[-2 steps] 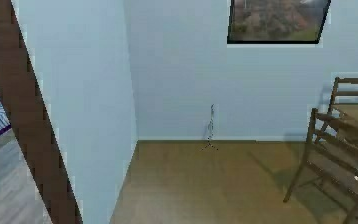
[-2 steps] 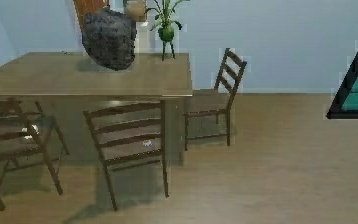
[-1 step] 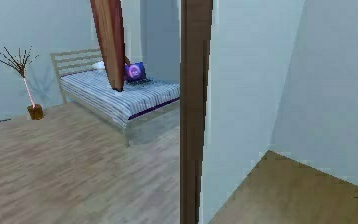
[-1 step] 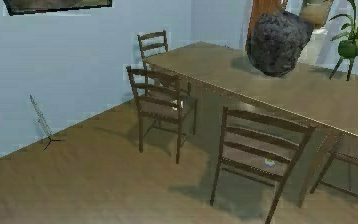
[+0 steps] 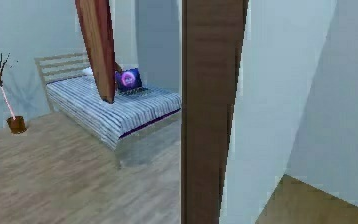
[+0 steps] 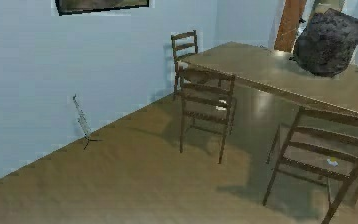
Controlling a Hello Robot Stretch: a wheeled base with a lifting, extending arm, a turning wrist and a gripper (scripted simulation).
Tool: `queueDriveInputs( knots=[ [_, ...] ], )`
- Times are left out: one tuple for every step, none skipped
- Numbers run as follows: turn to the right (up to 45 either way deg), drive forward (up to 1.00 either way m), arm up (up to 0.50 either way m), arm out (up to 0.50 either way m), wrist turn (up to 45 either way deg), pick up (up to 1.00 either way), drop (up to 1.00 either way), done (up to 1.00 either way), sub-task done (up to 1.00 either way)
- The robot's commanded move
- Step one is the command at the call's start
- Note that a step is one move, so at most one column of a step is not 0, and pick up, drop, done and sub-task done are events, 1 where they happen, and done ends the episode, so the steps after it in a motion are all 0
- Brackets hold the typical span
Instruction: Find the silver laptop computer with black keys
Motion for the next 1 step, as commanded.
queueDriveInputs(
  knots=[
    [-45.0, 0.00, 0.00, 0.00, 0.0, 0.00, 0.00, 0.00, 0.00]
  ],
)
